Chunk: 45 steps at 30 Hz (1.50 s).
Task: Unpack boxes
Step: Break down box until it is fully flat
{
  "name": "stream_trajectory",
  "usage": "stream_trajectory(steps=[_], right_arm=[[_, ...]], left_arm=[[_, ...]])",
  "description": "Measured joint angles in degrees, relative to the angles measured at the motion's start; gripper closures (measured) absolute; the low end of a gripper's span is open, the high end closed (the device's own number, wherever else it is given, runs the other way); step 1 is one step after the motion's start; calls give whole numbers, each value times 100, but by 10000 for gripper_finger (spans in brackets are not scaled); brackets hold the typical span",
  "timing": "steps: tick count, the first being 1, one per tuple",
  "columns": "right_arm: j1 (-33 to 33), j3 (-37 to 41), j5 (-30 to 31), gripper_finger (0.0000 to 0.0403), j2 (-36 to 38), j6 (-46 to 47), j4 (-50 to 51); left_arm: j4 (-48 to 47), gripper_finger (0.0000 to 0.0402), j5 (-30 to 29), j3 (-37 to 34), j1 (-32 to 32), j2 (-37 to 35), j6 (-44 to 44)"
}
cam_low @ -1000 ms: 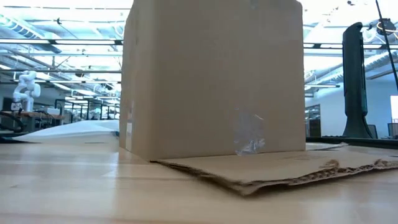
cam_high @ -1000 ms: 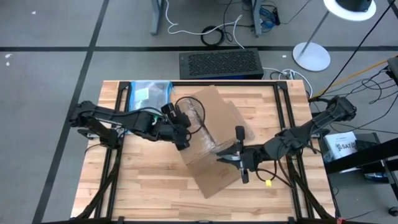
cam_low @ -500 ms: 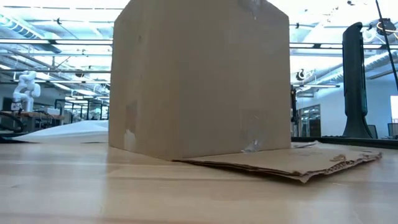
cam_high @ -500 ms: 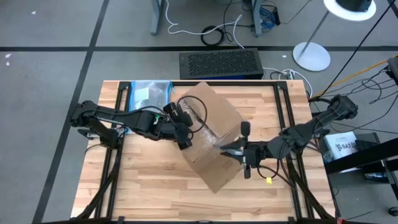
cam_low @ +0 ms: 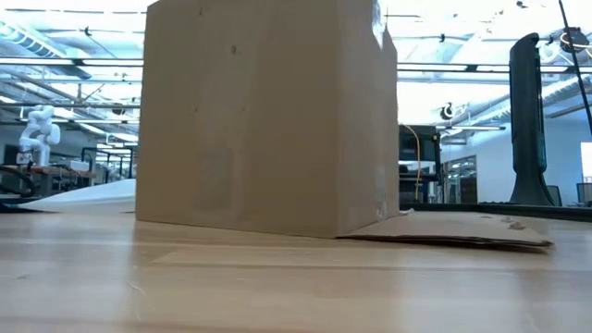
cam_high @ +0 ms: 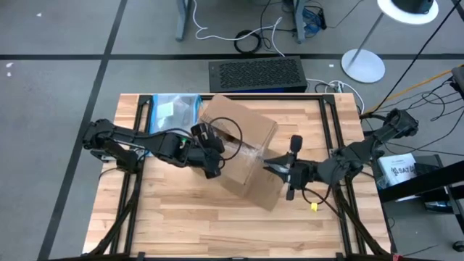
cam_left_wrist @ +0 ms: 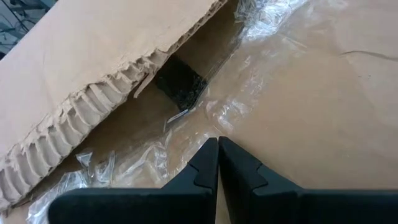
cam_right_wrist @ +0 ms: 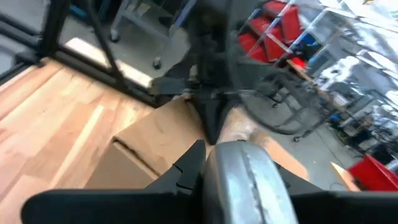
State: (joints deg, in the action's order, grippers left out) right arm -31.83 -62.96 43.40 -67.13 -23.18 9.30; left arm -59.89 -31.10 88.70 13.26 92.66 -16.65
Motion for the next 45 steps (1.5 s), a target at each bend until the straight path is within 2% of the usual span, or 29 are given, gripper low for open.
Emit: stream_trajectory(steps=[6, 8, 10, 19, 22, 27, 31, 38, 41, 45], right_arm=[[-61, -17, 183, 337, 209, 18, -234], [-61, -21, 455, 337, 237, 21, -413], [38, -24, 654, 337, 235, 201, -438], [652, -22, 672, 337, 76, 1383, -402], [689, -22, 942, 337, 61, 1679, -272], [632, -22, 949, 337, 70, 2101, -299], [541, -22, 1553, 337, 70, 2466, -171], [260, -22, 2201, 337, 70, 2872, 66], [59, -24, 2547, 337, 76, 2807, 72], [-198, -25, 2874, 337, 105, 2806, 79]], left_arm=[[-52, 379, -15, -52, -2, -6, -43], [-25, 379, -25, -85, -2, -13, -50], [-13, 379, -23, -91, -2, -13, -48], [51, 379, -21, -102, 14, -13, -36], [65, 379, -22, -103, 26, -13, -40], [78, 379, -21, -106, 26, -13, -60], [275, 379, -1, -114, 26, -8, -206], [446, 379, 2, -121, 51, -2, -253], [574, 379, -257, -100, 169, 0, -118], [589, 379, -925, 180, 434, 15, 81]])
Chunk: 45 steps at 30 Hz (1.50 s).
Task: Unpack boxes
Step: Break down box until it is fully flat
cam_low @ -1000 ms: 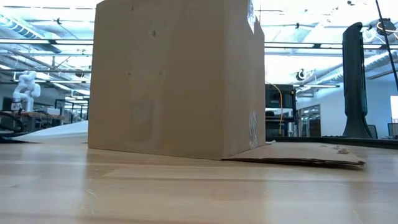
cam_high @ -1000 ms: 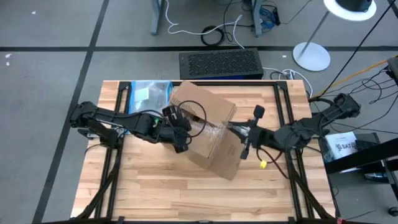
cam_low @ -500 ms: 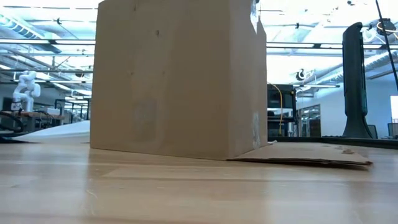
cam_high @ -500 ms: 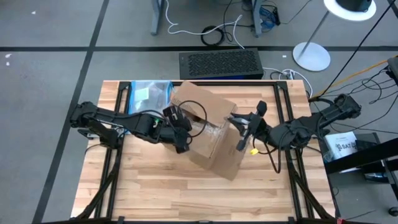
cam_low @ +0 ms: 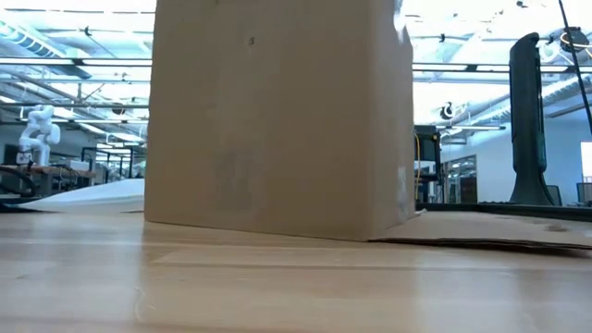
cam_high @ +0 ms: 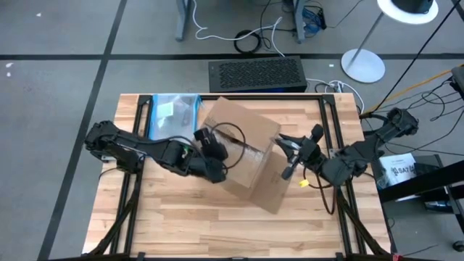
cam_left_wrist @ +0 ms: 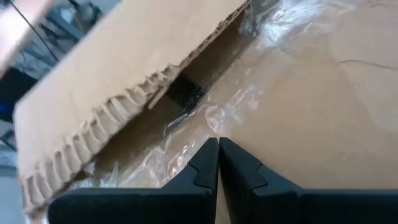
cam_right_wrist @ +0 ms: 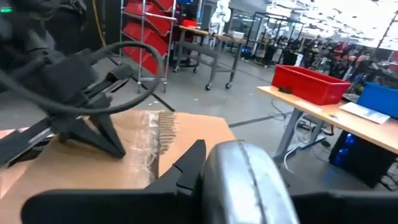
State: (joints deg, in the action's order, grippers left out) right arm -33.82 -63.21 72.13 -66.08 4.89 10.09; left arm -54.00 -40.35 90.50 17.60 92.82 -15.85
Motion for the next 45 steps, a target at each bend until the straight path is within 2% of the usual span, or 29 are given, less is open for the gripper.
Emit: stream_trajectory(steps=[8, 11, 14, 21, 28, 32, 35, 37, 41, 45], right_arm=[[-521, -4, 383, 337, 0, 617, 370], [-658, -4, 493, 337, 0, 1028, 671], [-740, -4, 483, 337, -2, 1371, 885], [-958, -4, 446, 337, -2, 2250, 1580], [-919, -4, 399, 337, -2, 3345, 2852], [-620, -5, 341, 337, -2, 4228, 3704], [-308, -6, 93, 337, -10, 4812, 4100], [-130, -4, -43, 337, -32, 5018, 4196], [255, -5, -291, 337, -11, 5396, 4161], [686, -5, -562, 337, 156, 5567, 4043]], left_arm=[[224, 379, -421, 389, 412, -408, 275], [103, 379, -451, 387, 431, -487, 274], [-293, 379, -759, 385, 355, -520, 364], [-1336, 379, -808, 387, -341, -558, 317], [-1401, 379, -710, 277, -1149, -940, 466], [-1018, 379, -124, 180, -1925, -1227, 595], [-302, 379, 1136, -82, -2532, -1409, 824], [36, 379, 1723, -247, -2834, -1494, 891], [-104, 379, 2022, -300, -3392, -1494, 892], [-120, 379, 2876, -302, -3992, -1491, 769]])
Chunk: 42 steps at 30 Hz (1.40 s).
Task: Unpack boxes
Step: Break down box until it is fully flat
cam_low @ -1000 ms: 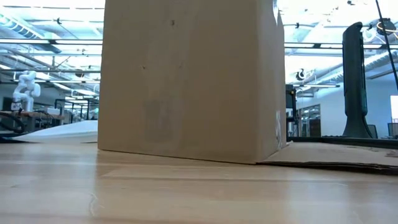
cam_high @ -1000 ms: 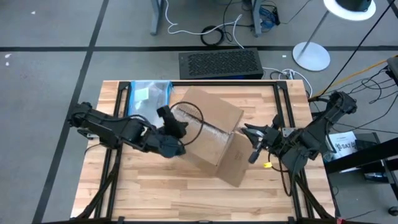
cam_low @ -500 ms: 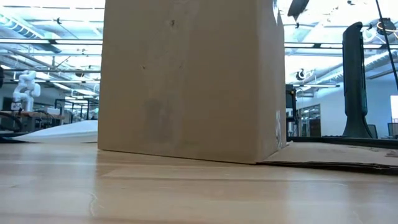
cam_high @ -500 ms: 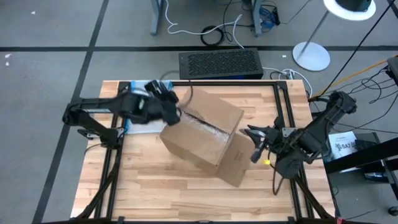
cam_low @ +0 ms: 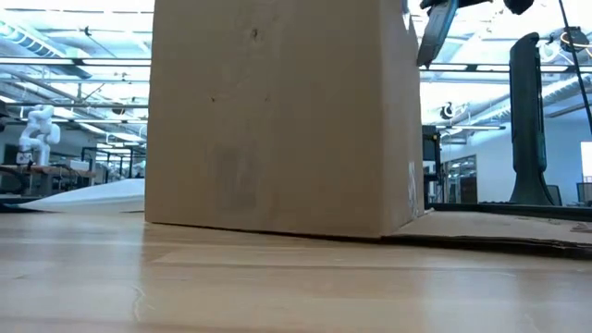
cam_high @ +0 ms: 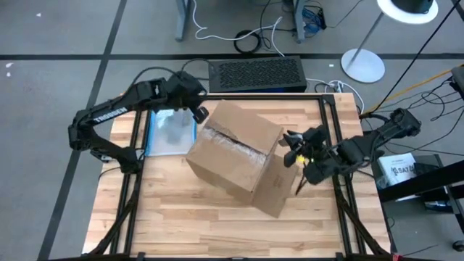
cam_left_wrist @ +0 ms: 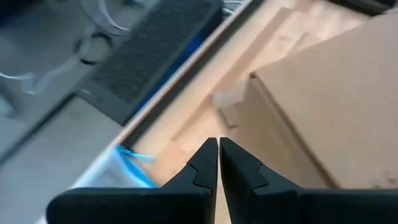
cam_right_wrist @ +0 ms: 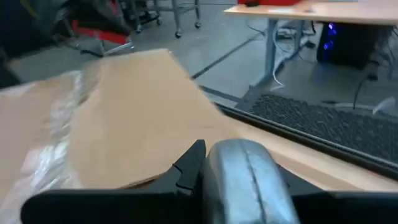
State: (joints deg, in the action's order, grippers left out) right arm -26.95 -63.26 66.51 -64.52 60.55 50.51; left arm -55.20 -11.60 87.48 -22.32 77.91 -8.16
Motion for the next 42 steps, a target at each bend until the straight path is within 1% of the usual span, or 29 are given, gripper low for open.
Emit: stream_trajectory(steps=[4, 5, 7, 9, 10, 12, 16, 20, 22, 26, 29, 32, 34, 35, 37, 38, 40, 42], right_arm=[[451, 0, -93, 337, 172, -199, -275], [566, -1, -164, 337, 210, -305, -403], [820, 0, -353, 337, 258, -544, -678], [1090, -1, -641, 337, 281, -737, -941], [1246, 1, -820, 337, 281, -838, -1090], [1552, 1, -1183, 337, 263, -1002, -1316], [2000, 1, -1526, 337, 192, -1265, -1815], [2313, 1, -1867, 337, 174, -1256, -2089], [2441, 1, -2137, 337, 167, -1277, -2194], [2622, 1, -2489, 337, 143, -1698, -2607], [2657, -8, -2507, 337, 136, -2090, -2700], [2622, -324, -2470, 337, 141, -2328, -2251], [2401, -678, -2283, 337, 156, -2408, -1912], [2227, -875, -2060, 337, 162, -2447, -1706], [1866, -1273, -1640, 337, 161, -2483, -1326], [1719, -1464, -1507, 337, 158, -2477, -1181], [1433, -1764, -1349, 337, 171, -2316, -987], [1106, -1856, -1148, 337, 179, -1879, -894]], left_arm=[[-113, 379, 1306, 2, -540, 120, -234], [-275, 379, 1503, 2, -624, 178, -356], [-645, 379, 1929, 2, -666, 318, -527], [-966, 379, 2428, 2, -568, 441, -683], [-1073, 380, 2584, 2, -462, 493, -758], [-1163, 380, 2693, 2, -199, 551, -875], [-1282, 380, 2930, 2, 377, 555, -1289], [-1611, 379, 2977, 2, 974, 468, -1687], [-1813, 379, 2966, 2, 1222, 410, -1830], [-2463, 379, 2864, 2, 1558, 243, -2068], [-3075, 379, 2504, 2, 1734, 34, -2242], [-3475, 379, 1927, 177, 1865, -201, -2448], [-3292, 379, 1593, 494, 2035, -399, -2435], [-3133, 379, 1452, 693, 2131, -487, -2431], [-2512, 379, 1350, 1091, 2302, -583, -2267], [-2126, 379, 1374, 1271, 2380, -592, -2124], [-1433, 382, 1633, 1512, 2515, -503, -1813], [-924, 390, 1888, 1625, 2600, -296, -1588]])
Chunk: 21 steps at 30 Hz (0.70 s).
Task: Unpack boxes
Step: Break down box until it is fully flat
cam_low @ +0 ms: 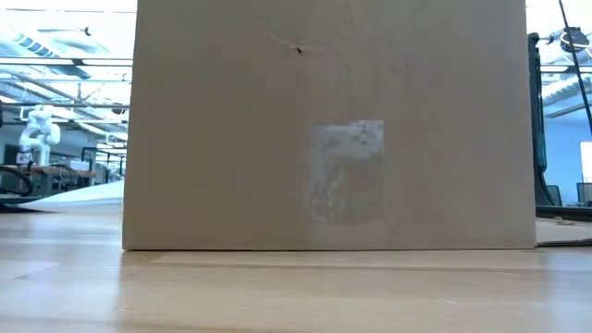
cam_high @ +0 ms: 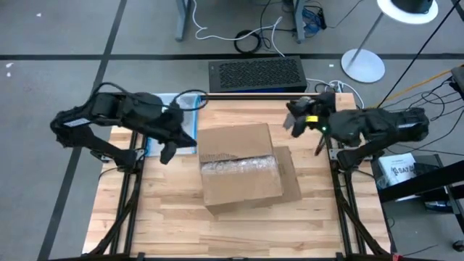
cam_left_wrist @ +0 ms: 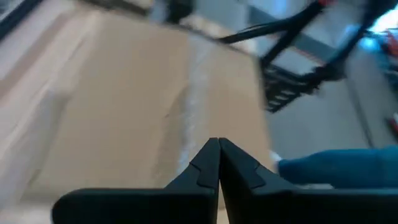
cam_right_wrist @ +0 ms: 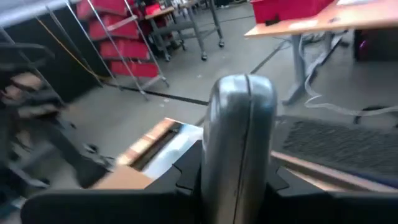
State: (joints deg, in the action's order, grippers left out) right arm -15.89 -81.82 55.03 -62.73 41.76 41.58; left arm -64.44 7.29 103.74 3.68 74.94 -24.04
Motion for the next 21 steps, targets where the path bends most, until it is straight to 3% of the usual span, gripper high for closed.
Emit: stream_trajectory(steps=[6, 11, 18, 21], right_arm=[[-1379, 53, 1532, 337, -525, 1215, 65], [-2265, 28, 3429, 337, -984, 1802, 23], [-2263, 25, 3549, 337, -1352, 1854, 33], [-2143, 50, 3436, 337, -1552, 2011, 242]], left_arm=[[495, 394, 322, 5, 173, 904, 606], [1093, 392, 979, 12, 187, 1538, 1024], [1378, 392, 1170, 8, 187, 1868, 1301], [1060, 392, 1154, 9, 155, 1942, 1461]])
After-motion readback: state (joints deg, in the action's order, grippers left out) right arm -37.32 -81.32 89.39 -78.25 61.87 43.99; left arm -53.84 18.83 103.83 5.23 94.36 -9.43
